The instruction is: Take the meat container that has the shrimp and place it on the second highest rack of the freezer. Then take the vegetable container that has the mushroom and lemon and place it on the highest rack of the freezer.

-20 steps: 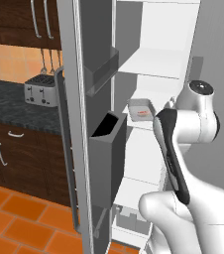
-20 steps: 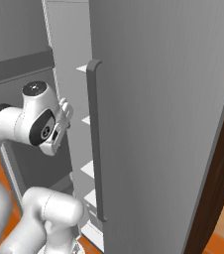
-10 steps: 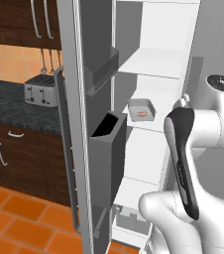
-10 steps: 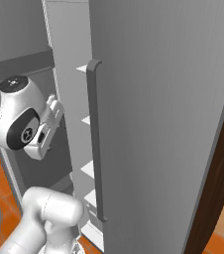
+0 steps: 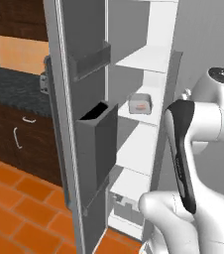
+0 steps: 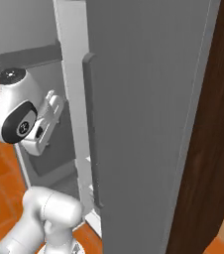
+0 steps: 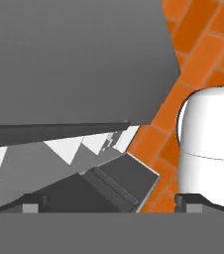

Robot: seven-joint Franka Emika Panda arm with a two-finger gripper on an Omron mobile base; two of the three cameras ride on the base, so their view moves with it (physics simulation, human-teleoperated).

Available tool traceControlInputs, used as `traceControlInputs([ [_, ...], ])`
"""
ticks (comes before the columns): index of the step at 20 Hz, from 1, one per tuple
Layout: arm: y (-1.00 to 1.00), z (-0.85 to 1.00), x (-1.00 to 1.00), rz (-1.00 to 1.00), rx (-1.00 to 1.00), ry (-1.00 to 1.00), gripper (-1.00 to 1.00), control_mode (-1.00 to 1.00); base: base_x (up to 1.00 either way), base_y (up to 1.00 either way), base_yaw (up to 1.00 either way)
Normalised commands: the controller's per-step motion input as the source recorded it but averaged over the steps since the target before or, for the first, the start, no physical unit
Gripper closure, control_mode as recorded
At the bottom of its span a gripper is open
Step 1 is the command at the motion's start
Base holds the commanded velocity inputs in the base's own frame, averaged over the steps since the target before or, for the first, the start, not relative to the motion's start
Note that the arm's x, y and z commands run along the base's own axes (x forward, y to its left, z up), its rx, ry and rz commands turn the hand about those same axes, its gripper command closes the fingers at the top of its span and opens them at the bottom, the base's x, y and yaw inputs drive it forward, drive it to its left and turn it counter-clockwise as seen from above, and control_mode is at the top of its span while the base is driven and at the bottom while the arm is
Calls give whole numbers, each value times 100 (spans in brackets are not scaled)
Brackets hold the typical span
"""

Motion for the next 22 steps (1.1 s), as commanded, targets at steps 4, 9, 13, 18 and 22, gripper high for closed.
traceControlInputs([
  [4, 0, 0, 0, 0, 0, 0, -100, 100, -57, -50, 80],
  [9, 0, 0, 0, 0, 0, 0, -100, 100, -26, -11, 99],
  [13, 0, 0, 0, 0, 0, 0, -100, 100, -34, 5, 90],
  [18, 0, 0, 0, 0, 0, 0, -100, 100, 9, 25, 54],
  [22, 0, 0, 0, 0, 0, 0, -100, 100, 86, 34, 0],
])
